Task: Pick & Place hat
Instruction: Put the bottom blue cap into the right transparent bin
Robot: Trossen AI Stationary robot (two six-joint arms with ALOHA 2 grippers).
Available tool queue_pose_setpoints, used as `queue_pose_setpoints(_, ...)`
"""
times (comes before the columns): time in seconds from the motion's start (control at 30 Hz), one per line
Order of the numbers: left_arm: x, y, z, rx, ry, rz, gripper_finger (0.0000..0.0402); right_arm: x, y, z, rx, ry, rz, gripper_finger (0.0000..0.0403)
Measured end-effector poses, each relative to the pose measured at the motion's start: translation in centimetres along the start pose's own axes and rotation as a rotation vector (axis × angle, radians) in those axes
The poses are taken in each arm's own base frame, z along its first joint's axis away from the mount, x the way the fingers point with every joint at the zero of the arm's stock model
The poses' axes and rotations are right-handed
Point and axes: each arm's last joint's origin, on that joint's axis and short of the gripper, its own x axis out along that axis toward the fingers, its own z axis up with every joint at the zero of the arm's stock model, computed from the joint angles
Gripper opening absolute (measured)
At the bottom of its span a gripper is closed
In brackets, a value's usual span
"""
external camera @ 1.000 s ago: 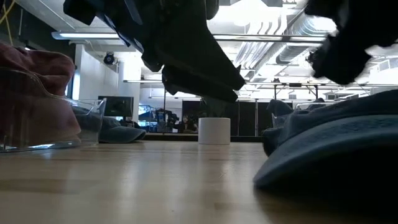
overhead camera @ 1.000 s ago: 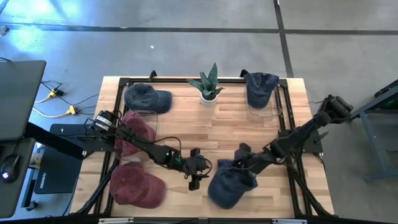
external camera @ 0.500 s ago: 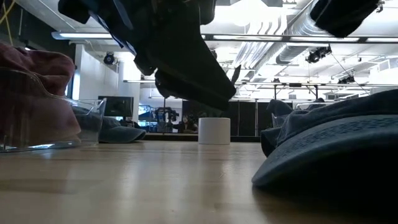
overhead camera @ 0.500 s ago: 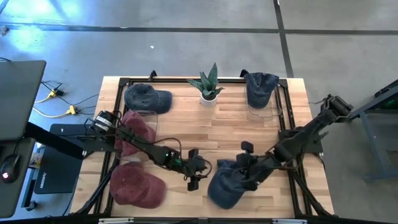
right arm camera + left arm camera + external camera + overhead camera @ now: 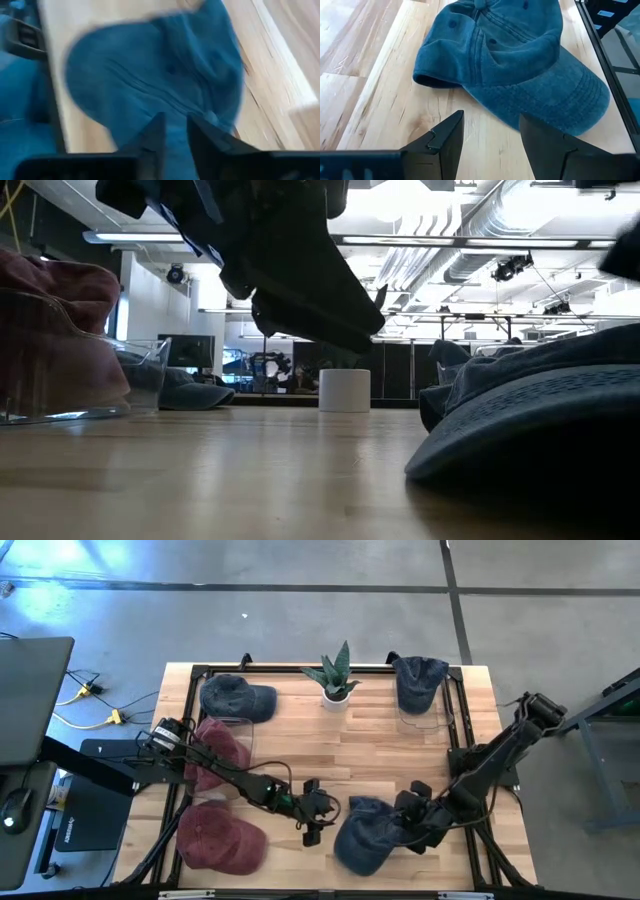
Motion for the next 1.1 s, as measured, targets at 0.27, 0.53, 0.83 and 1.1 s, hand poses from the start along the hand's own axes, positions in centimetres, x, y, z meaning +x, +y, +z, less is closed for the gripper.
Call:
queue_pose_setpoints(0.27,-0.1,-0.4,1.0,0.094,-0.109,-0.033,0.0186,2.9,-3.6,-2.2,0.183,0.075,-0.067,0.0207)
queue_pose_setpoints(0.53,0.7,0.6,2.3,0.148,-0.256,0.046,0.0186,4.9,-4.2,-3.0,0.143,-0.003,0.113,0.0186)
queue_pose_setpoints(0.83,5.2,3.0,2.1,0.128,-0.238,-0.006,0.0186,5.9,-3.5,-2.6,-0.074,-0.099,0.024,0.0023)
queue_pose_setpoints(1.1,8.6,2.9,2.5,0.187,-0.037,0.083,0.0186,4.9,-1.9,-0.7,-0.173,-0.183,0.000,0.0024)
